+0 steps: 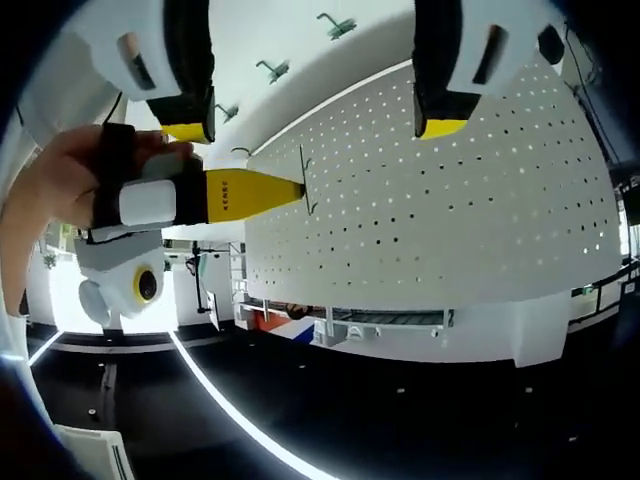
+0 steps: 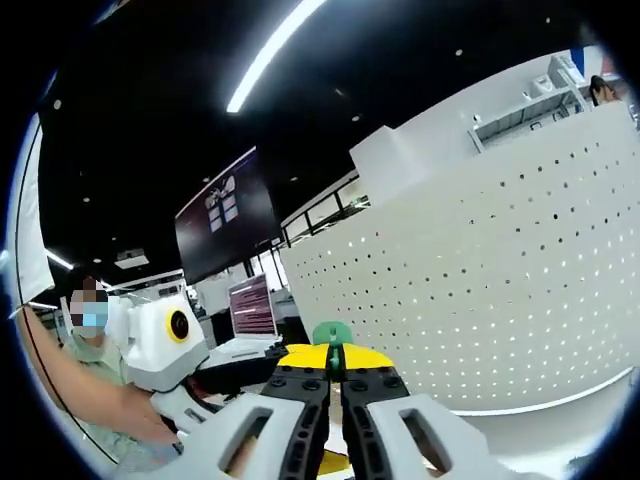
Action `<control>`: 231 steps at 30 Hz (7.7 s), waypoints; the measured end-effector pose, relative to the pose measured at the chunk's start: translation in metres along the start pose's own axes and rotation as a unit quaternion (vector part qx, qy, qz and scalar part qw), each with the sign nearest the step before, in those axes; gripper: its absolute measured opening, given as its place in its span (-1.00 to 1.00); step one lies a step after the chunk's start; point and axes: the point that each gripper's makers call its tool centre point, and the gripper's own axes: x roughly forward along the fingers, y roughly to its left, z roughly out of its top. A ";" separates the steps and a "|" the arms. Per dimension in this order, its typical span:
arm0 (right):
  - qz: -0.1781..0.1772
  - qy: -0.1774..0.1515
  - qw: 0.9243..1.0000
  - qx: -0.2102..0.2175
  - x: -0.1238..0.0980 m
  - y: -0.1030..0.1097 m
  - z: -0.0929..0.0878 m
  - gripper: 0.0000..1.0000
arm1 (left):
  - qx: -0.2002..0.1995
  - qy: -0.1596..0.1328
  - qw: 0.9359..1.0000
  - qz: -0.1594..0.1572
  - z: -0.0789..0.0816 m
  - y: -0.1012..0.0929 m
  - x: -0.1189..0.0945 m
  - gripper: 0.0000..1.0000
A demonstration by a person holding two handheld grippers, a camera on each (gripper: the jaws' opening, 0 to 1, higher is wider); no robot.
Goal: Insert the hook assembly into the mounting plate slot until the hook locks in place.
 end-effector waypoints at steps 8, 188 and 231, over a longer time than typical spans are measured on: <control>-0.037 0.004 0.997 -0.069 0.000 -0.021 0.025 -1.00 | -0.018 0.026 0.999 0.008 -0.025 0.003 -0.011 0.67; -0.039 0.021 0.987 -0.157 0.016 -0.080 0.030 0.16 | -0.075 0.073 0.994 0.010 -0.094 0.004 -0.062 0.57; -0.057 0.134 0.981 -0.128 -0.143 -0.092 -0.076 0.22 | -0.076 0.070 0.995 0.011 -0.092 0.004 -0.064 0.60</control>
